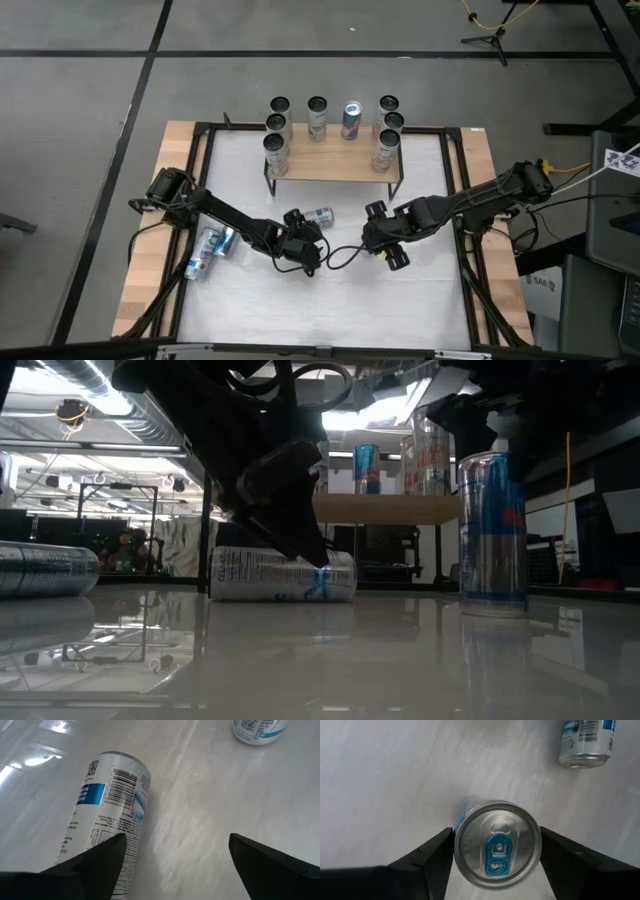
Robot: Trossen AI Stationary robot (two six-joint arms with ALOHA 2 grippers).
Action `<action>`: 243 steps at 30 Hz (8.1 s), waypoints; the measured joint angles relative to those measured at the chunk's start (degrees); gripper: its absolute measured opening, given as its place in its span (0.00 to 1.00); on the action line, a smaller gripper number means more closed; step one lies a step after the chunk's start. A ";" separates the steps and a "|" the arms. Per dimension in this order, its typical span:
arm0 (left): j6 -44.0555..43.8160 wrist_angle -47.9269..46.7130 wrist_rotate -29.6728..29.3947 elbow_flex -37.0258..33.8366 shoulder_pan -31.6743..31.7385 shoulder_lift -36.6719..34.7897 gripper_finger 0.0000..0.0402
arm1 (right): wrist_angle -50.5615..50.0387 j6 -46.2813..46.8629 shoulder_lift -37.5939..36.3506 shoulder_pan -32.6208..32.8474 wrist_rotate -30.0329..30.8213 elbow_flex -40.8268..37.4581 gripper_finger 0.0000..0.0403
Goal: Sort soda cans
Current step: Put the right blue soda can on the shelf and align with other blue soda cans, then put the right white blue soda can on the shelf and align with other white blue soda cans
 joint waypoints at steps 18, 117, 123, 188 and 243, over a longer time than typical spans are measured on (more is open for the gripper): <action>-0.02 0.00 0.00 0.00 0.02 0.00 0.86 | -4.36 4.26 0.07 0.00 -0.04 11.85 0.64; -0.02 0.02 -0.04 0.00 0.02 0.00 0.86 | -10.71 -9.39 7.56 -41.99 -5.46 35.41 0.65; -0.01 0.02 -0.04 0.00 0.02 0.00 0.86 | -10.67 -9.59 7.56 -41.99 -4.55 35.41 0.65; -0.02 0.03 -0.02 0.00 0.02 0.00 0.86 | -9.14 -8.96 7.50 -41.97 -7.56 35.36 0.65; -0.02 0.04 -0.01 0.00 0.01 0.00 0.86 | -9.09 -8.98 7.45 -41.99 -6.47 35.47 0.91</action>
